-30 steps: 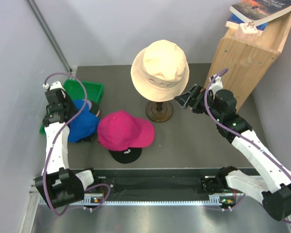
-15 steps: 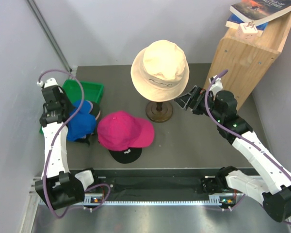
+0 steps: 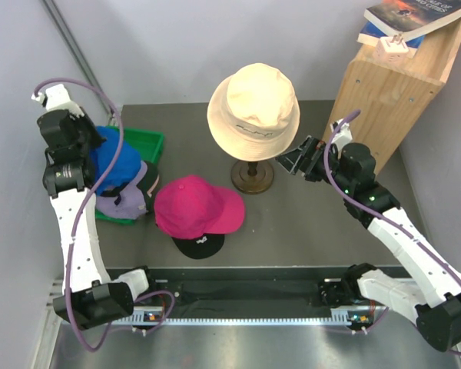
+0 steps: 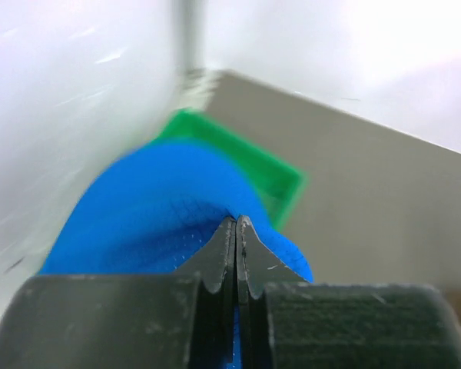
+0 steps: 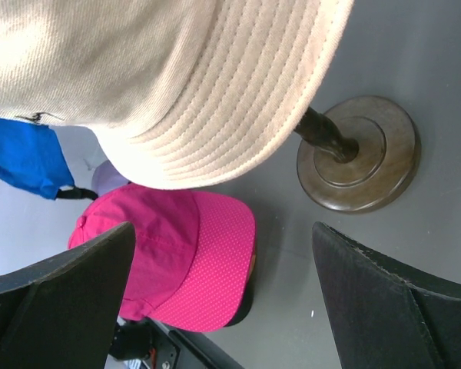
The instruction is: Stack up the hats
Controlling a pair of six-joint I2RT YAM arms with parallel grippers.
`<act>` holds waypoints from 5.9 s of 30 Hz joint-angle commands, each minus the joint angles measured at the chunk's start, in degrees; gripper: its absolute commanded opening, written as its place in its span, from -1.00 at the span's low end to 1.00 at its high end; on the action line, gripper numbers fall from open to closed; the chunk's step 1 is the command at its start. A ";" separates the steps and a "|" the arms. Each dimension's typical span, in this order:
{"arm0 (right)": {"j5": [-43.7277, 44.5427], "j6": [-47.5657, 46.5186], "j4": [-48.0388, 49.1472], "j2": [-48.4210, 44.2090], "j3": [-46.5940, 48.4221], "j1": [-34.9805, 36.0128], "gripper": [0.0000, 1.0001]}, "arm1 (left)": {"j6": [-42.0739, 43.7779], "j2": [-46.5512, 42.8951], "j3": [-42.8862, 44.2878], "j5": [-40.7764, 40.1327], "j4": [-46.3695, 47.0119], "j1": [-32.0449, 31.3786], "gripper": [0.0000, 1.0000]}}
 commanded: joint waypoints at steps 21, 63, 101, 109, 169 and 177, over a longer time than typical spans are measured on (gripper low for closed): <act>-12.41 27.56 20.24 3.51 7.90 3.67 0.93 | -28.78 -6.50 7.11 62.41 22.74 -7.32 -1.00; -12.14 44.53 45.91 18.37 8.35 23.45 0.15 | -38.19 -14.33 -0.80 74.37 18.61 -15.68 -1.00; -3.17 37.84 31.85 6.06 1.05 23.28 0.53 | -33.43 -11.77 2.72 72.17 15.52 -15.85 -1.00; -3.79 39.61 31.76 7.38 0.43 23.45 0.59 | -35.63 -11.51 3.07 72.26 18.60 -15.76 -1.00; -4.40 23.96 31.32 27.58 31.37 34.53 -1.00 | -7.86 -12.39 10.72 -31.81 -2.67 -18.40 0.98; -1.70 20.46 32.13 27.60 17.05 32.68 -1.00 | -9.35 -10.63 10.63 -27.33 -4.25 -18.40 0.98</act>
